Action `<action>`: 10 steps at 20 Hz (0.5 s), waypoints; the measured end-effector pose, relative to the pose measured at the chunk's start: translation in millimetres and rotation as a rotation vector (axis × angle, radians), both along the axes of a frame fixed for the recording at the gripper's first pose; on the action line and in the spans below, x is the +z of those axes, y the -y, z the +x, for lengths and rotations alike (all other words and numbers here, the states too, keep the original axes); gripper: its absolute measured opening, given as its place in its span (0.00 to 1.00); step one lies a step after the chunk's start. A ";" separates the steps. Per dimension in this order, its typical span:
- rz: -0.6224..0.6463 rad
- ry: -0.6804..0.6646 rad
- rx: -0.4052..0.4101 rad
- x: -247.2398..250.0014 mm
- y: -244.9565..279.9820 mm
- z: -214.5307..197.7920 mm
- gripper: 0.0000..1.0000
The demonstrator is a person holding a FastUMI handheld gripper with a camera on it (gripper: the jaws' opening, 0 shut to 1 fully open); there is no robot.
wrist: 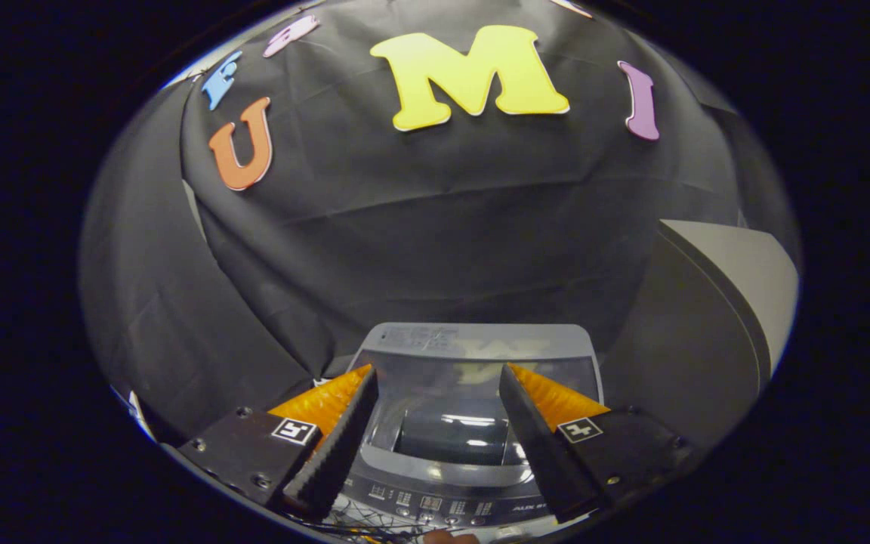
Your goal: Put the clothes into the washing machine and then close the washing machine lid.
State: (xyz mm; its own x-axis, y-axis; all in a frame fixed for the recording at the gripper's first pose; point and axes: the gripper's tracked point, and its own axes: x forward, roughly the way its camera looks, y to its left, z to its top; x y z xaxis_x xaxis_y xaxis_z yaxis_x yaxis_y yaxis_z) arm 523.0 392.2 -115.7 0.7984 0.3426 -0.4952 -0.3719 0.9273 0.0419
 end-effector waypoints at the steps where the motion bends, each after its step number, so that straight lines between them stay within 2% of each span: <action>1: -0.003 0.012 0.002 2.7 1.7 -8.0 1.00; 5: 0.029 0.082 0.028 31.2 16.4 -58.2 1.00; 10: 0.049 0.213 0.071 84.4 69.9 -146.8 1.00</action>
